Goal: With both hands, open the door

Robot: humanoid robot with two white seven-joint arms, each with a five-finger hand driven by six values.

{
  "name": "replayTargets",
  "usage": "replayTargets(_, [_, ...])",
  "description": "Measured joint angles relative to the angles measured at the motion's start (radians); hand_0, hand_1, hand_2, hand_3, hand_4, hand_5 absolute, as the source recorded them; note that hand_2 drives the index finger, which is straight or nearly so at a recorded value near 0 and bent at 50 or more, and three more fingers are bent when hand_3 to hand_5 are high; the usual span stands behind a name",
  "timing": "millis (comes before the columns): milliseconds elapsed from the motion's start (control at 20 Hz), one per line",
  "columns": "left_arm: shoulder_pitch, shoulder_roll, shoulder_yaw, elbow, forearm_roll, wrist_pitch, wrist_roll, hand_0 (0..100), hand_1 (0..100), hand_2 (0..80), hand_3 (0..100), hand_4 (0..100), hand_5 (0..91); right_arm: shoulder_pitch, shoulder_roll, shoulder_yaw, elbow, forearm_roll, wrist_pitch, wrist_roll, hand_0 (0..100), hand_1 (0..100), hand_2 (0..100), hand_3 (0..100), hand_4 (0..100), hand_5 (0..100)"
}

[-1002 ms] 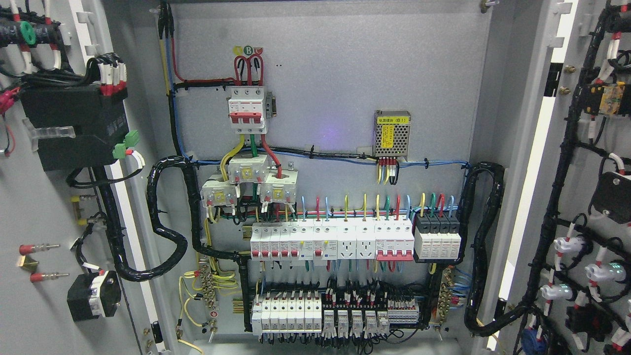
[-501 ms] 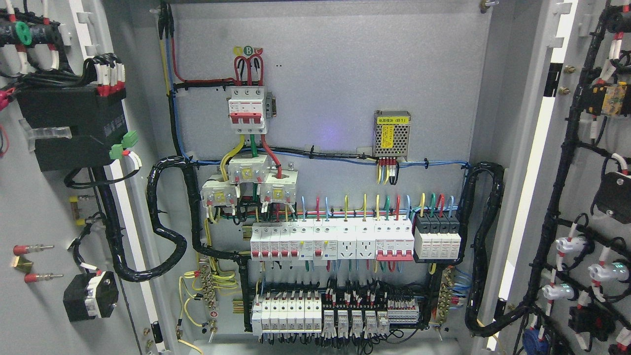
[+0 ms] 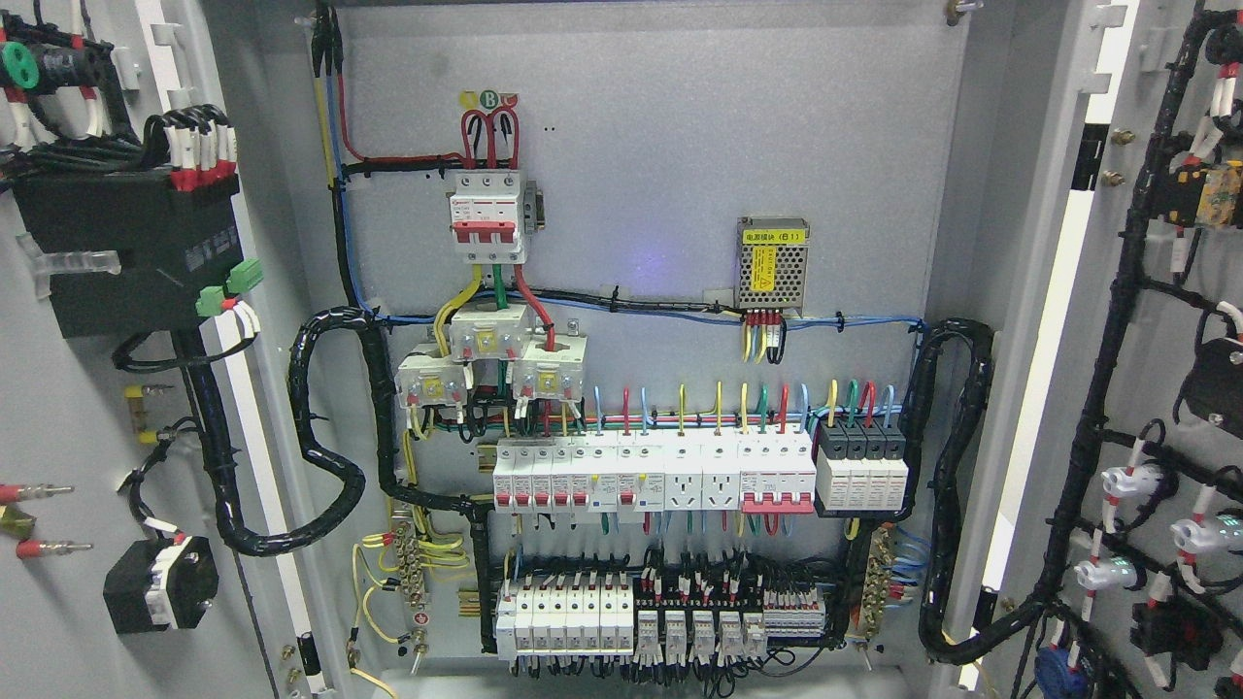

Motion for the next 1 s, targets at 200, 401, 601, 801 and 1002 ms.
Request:
replayTargets(200, [0.001, 0.018, 0.031, -0.001, 0.044, 0.0, -0.005, 0, 0, 0.0, 0, 3, 0.0, -0.004, -0.001, -0.007, 0.003, -0.005, 0.0, 0.0, 11, 0, 0, 0, 0, 0])
replayTargets(401, [0.002, 0.042, 0.068, -0.002, 0.095, 0.0, -0.006, 0, 0, 0.0, 0, 3, 0.0, -0.006, -0.001, -0.013, 0.006, -0.008, 0.0, 0.0, 11, 0, 0, 0, 0, 0])
replayTargets(601, [0.006, 0.064, 0.106, -0.001, 0.141, 0.0, -0.007, 0, 0, 0.0, 0, 3, 0.0, -0.009, -0.002, -0.016, 0.008, -0.009, 0.0, 0.0, 11, 0, 0, 0, 0, 0])
replayTargets(801, [0.018, 0.082, 0.144, 0.0, 0.174, 0.0, -0.007, 0, 0, 0.0, 0, 3, 0.0, -0.013, -0.002, -0.02, 0.011, -0.01, 0.0, 0.0, 11, 0, 0, 0, 0, 0])
replayTargets(1002, [0.029, 0.096, 0.176, 0.003, 0.195, 0.0, -0.008, 0, 0, 0.0, 0, 3, 0.0, -0.015, -0.002, -0.024, 0.016, -0.011, 0.0, 0.0, 11, 0, 0, 0, 0, 0])
